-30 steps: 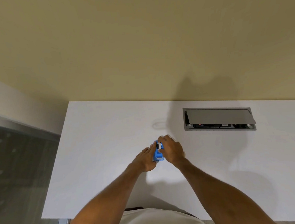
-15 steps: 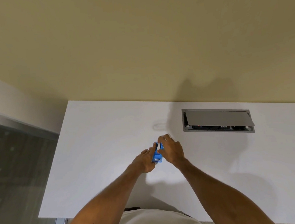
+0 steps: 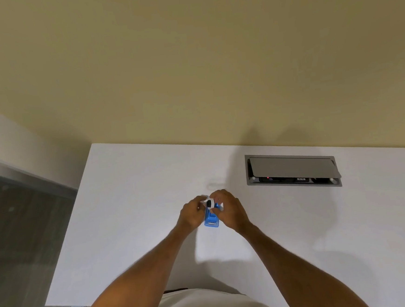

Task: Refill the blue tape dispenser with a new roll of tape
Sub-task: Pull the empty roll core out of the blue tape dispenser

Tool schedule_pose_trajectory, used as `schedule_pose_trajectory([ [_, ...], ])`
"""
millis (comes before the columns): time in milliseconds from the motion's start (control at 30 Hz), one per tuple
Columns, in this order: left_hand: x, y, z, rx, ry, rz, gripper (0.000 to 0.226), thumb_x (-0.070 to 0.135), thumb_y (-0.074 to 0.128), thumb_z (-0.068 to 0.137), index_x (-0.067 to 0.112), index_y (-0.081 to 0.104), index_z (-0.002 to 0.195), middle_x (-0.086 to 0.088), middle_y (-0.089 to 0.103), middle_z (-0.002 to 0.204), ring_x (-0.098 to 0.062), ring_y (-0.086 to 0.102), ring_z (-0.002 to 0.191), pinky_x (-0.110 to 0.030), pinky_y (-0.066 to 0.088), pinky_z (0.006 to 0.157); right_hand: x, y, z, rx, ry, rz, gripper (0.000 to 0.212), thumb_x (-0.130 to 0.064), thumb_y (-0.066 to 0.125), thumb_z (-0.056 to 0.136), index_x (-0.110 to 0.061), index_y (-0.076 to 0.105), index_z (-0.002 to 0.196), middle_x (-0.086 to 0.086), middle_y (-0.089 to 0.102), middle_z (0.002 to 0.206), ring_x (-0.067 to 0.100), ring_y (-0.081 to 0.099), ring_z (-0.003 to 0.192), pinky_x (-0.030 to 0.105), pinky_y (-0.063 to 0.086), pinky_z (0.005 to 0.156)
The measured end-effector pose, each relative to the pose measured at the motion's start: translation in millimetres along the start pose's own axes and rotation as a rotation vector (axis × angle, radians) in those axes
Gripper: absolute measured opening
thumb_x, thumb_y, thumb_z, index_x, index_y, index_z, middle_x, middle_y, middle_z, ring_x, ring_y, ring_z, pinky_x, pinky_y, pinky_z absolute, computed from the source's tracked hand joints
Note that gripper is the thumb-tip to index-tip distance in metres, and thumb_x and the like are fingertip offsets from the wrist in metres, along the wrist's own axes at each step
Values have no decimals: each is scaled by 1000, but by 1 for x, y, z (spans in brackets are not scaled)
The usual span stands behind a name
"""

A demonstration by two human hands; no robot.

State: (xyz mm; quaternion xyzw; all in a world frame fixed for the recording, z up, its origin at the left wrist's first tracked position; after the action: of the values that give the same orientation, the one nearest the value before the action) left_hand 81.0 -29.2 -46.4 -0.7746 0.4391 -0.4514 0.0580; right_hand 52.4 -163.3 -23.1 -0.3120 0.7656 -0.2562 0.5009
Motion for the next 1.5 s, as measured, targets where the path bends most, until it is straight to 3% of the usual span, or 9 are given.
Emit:
schedule_pose_trajectory([
  [133,-7,0,-5,-4,-81,-353,34,14,43,111,6,69,133,-29,74,120,-33,74,97,-39,60,90,-5,-2,-2,9,16,151,33,-11,73,93,-6,64,124,10,71,121,27,68,109,41,57,101],
  [200,-11,2,-8,-26,-111,-463,33,15,46,112,2,69,131,-34,72,122,-30,72,94,-36,60,85,-7,-2,-5,12,9,186,31,-8,74,92,-2,66,122,13,72,119,29,69,107,43,57,100],
  [333,-13,4,-17,-63,-139,-589,34,18,54,110,-7,65,130,-32,71,128,-44,74,116,-48,61,104,-13,-1,-12,14,-29,196,31,-3,75,91,0,67,120,16,72,118,32,69,108,44,57,101],
  [533,-8,6,-22,-125,-166,-680,37,18,58,109,-10,59,132,-32,69,131,-44,69,127,-52,53,116,-27,-6,-19,15,-127,176,35,-4,72,94,-2,68,129,15,72,123,28,68,113,41,56,102],
  [667,-12,7,-23,-148,-173,-731,38,18,54,110,-9,63,135,-30,71,131,-44,68,128,-51,50,118,-28,-10,-19,20,-122,151,35,-7,75,93,1,69,126,19,71,122,31,68,112,43,56,102],
  [967,-14,6,-18,-149,-165,-784,39,16,55,109,-7,64,139,-33,69,133,-46,66,131,-48,55,114,-24,-13,-20,23,-97,129,32,-21,70,98,-12,70,129,11,69,122,25,67,111,44,57,99],
  [1067,-17,5,-15,-149,-175,-789,39,15,56,108,-7,64,139,-33,69,133,-46,66,131,-53,48,119,-25,-13,-20,28,-98,136,31,-20,71,98,-12,71,128,12,69,120,26,67,109,43,58,97],
  [1300,-23,-1,-9,-64,-205,-794,35,11,62,105,-10,68,133,-34,71,129,-47,68,127,-54,51,117,-29,-10,-15,21,-92,155,36,-9,75,93,-8,72,129,17,69,119,30,68,106,38,59,95],
  [1500,-24,6,-8,-144,-303,-853,38,8,44,109,-9,63,138,-31,70,133,-44,66,132,-51,48,120,-27,-9,-13,26,-81,183,32,-7,76,92,-2,71,124,16,69,120,30,69,109,41,60,97],
])
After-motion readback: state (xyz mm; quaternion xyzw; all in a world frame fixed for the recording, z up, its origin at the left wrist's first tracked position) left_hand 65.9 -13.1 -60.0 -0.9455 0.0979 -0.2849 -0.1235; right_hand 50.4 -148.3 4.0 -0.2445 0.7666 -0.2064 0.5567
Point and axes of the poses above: each hand's wrist, its own z-axis towards the middle knuckle, its own y-axis out of the palm, x = y × z, the point moved 9 cm from there along z, towards the middle knuckle
